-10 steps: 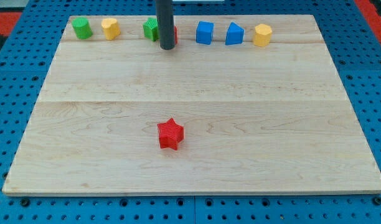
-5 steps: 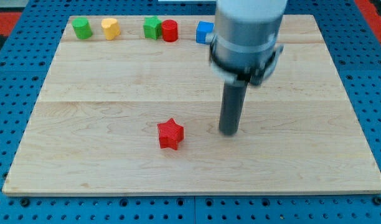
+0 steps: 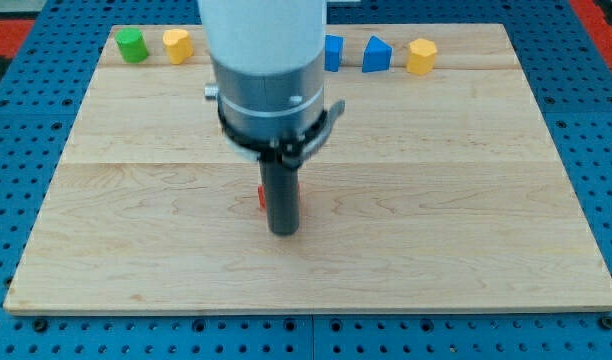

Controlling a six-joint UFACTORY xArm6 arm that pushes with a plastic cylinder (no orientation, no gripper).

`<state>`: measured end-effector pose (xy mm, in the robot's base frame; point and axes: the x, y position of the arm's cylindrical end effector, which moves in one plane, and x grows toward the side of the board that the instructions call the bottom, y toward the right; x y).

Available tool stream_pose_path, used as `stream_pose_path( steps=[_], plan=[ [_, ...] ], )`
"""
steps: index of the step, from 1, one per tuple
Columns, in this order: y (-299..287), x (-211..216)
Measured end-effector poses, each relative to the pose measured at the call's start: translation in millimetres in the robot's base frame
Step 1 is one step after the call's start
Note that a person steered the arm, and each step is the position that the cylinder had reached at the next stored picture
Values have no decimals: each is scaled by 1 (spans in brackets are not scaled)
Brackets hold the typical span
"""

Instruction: Place the red star in between the green star and yellow heart

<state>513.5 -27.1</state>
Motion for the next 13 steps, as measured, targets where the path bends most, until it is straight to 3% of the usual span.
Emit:
stream_pose_path(
  steps=[2, 3, 4, 5, 7, 9, 11, 13],
  plan=[
    [-2, -89],
    [-36, -126],
    [-90, -130],
    [-105, -140],
    [-33, -122],
    [-83, -164],
    [-34, -153],
    [-100, -193]
  ],
)
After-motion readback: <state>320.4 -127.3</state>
